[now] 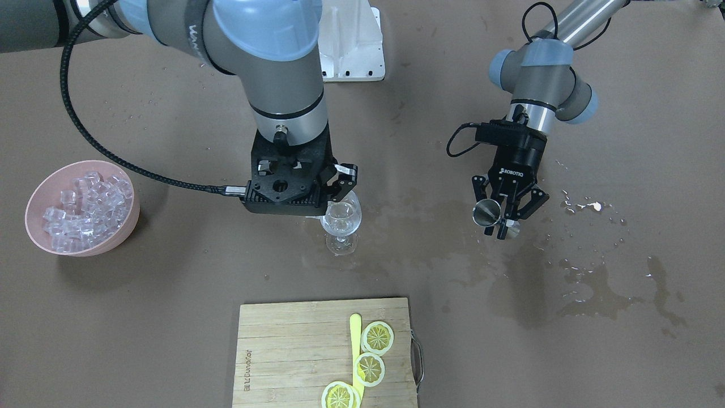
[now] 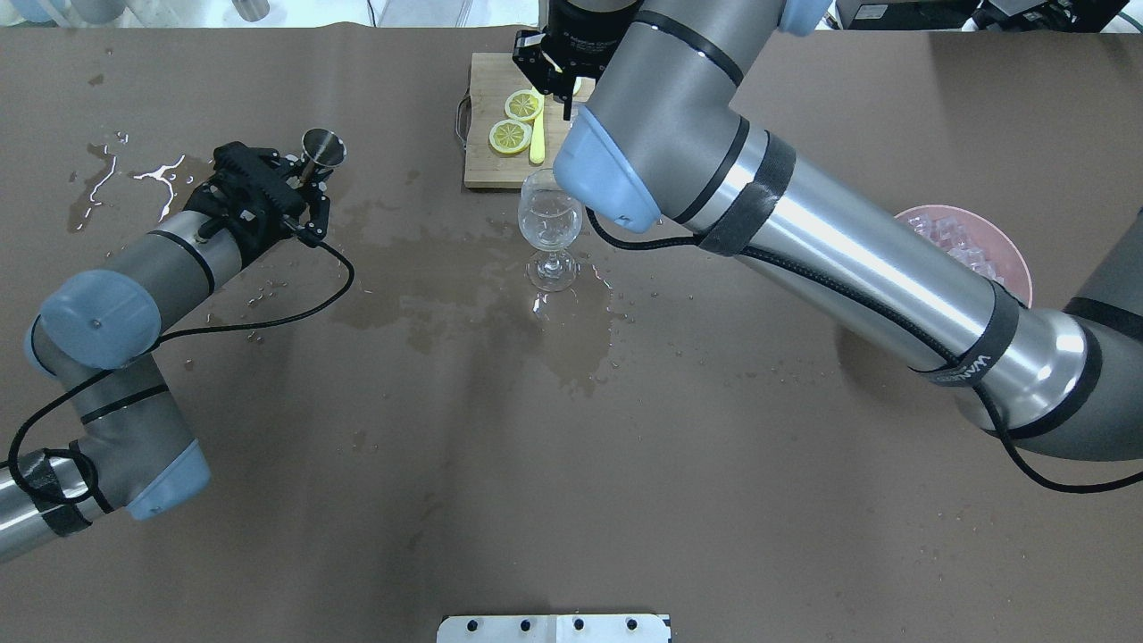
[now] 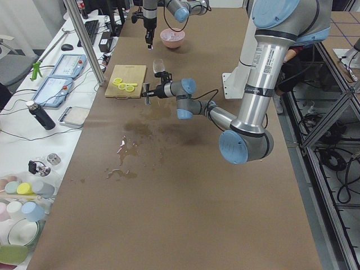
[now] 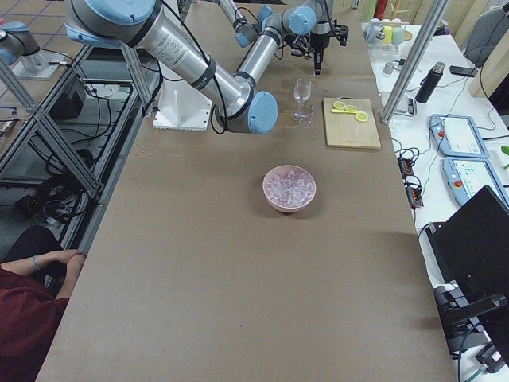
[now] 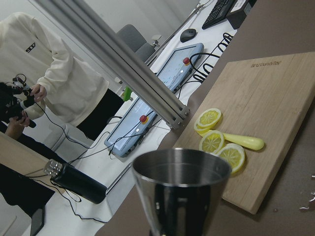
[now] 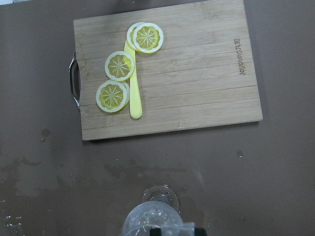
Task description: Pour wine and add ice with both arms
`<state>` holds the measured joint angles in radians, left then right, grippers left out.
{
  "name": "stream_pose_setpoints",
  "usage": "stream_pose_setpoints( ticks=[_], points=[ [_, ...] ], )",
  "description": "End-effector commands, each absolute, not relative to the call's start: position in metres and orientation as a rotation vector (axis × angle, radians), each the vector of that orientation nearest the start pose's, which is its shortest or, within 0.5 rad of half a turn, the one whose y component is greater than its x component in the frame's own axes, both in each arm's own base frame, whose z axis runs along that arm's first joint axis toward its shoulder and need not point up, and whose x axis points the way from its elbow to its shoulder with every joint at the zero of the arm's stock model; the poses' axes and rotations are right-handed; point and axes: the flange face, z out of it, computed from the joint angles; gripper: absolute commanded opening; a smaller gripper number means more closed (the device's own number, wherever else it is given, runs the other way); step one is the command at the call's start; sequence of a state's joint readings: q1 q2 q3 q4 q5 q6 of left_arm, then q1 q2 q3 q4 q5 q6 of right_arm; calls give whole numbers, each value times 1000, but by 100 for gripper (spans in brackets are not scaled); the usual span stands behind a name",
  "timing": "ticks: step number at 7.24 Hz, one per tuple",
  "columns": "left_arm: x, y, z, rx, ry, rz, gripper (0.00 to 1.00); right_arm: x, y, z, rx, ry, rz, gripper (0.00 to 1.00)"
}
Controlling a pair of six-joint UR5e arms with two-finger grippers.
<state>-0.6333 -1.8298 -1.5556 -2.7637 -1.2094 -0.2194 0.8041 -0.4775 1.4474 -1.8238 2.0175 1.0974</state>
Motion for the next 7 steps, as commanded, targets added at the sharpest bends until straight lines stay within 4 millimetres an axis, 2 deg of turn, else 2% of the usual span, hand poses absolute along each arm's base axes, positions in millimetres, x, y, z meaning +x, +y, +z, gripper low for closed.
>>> stream_pose_setpoints(
  ticks=[1, 2, 3, 4, 5, 7],
  points=[
    [353, -480, 466, 1328, 637, 235, 0, -473, -574, 31, 94, -805, 124, 22],
    [323, -481, 493, 1248, 708, 207, 0, -478, -570, 35, 89, -801, 117, 22],
    [278, -480, 510, 1227, 784, 194, 0, -482, -568, 38, 85, -800, 111, 23],
    [247, -486, 524, 1178, 816, 148, 0, -487, -566, 47, 80, -791, 109, 23],
    [239, -482, 536, 1153, 811, 133, 0, -494, -562, 54, 79, -780, 103, 23],
    [229, -484, 564, 1106, 801, 67, 0, -498, -558, 52, 81, -779, 97, 26]
  ],
)
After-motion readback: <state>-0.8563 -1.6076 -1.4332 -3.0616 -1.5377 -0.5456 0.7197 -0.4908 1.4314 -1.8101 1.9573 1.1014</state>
